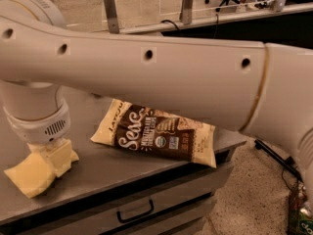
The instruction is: Pick sponge
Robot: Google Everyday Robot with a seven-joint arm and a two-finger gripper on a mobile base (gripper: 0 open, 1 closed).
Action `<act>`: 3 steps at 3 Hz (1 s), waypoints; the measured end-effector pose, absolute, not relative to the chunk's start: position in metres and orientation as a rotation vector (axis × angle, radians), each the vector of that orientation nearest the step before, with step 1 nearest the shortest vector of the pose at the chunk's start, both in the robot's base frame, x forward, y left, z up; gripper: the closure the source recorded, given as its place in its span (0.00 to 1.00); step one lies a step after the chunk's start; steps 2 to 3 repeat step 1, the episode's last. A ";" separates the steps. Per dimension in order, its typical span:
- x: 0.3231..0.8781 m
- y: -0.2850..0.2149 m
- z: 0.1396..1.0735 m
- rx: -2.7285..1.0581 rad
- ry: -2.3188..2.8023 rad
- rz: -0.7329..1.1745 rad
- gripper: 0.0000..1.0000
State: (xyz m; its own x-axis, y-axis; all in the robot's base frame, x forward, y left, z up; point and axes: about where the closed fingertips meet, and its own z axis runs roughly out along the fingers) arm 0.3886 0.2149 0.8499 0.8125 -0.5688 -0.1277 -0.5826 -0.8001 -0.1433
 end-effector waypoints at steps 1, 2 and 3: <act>0.382 0.196 0.869 -2.784 0.924 0.150 1.00; 0.382 0.196 0.869 -2.784 0.924 0.150 1.00; 0.382 0.196 0.869 -2.784 0.924 0.150 1.00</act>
Offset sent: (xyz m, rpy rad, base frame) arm 0.0000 0.0000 0.0000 0.0000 0.0000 0.0000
